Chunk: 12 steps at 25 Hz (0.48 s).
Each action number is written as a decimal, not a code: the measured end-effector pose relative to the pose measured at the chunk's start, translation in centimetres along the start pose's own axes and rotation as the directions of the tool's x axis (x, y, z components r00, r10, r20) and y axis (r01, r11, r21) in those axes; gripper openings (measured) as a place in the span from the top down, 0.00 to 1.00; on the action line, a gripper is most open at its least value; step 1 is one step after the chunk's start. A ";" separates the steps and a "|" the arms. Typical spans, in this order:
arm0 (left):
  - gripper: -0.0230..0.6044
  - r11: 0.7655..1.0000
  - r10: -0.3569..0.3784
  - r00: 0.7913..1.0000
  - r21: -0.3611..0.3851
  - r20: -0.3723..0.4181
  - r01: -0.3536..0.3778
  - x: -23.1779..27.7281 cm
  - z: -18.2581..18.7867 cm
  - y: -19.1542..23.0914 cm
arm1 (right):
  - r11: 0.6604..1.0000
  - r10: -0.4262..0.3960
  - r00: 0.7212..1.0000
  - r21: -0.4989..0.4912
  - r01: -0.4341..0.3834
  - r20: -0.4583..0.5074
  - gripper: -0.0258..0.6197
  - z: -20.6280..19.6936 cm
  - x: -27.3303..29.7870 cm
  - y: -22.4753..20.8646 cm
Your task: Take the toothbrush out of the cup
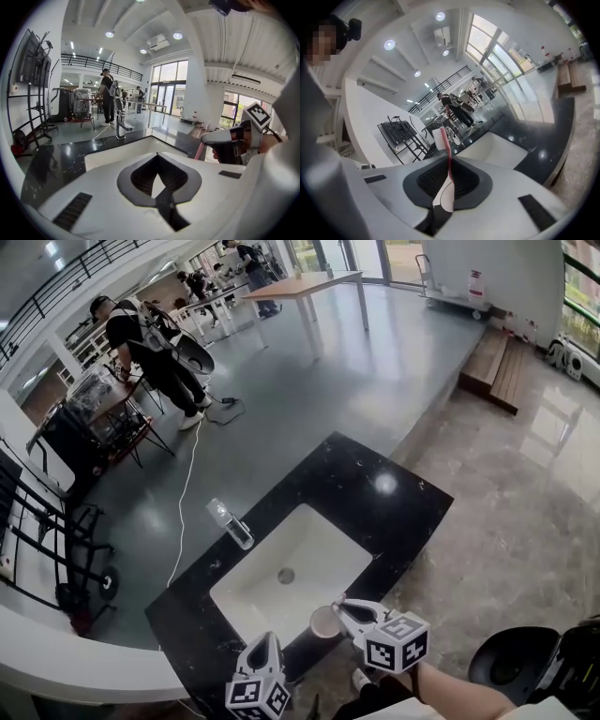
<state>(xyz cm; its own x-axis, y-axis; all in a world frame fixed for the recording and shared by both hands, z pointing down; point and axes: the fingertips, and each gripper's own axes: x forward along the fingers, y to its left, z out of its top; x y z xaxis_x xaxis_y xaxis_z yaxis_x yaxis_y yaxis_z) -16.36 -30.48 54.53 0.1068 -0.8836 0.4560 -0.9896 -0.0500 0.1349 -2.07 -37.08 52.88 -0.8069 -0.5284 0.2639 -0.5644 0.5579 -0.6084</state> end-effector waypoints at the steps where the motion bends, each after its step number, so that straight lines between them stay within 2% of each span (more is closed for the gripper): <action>1: 0.95 1.000 0.000 1.000 -0.001 0.011 0.000 0.0 0.4 -0.1 | 0.999 0.004 1.000 -0.047 -0.004 0.011 0.96 0.8 -0.4 0.7; 6: 0.95 1.000 -0.001 0.998 0.000 0.065 0.001 0.2 2.3 -0.5 | 0.961 0.003 0.997 -0.276 0.018 0.077 0.96 4.5 -1.9 3.4; 9: 0.95 1.000 0.003 0.995 0.005 0.096 -0.004 0.3 3.5 -0.8 | 0.940 0.001 0.996 -0.339 0.028 0.087 0.96 5.5 -2.1 3.7; 12: 0.95 1.000 0.009 0.992 0.018 0.124 -0.011 0.2 4.7 -0.8 | 0.932 -0.010 0.996 -0.359 0.041 0.089 0.96 5.7 -2.2 3.5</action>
<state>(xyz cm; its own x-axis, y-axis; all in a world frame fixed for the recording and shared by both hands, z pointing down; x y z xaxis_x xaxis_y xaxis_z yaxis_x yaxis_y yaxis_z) -15.97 -32.76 50.40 0.0855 -0.9348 0.3448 -0.9923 -0.0489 0.1137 -1.28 -37.66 45.89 -0.7825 -0.5888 0.2025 -0.6222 0.7280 -0.2878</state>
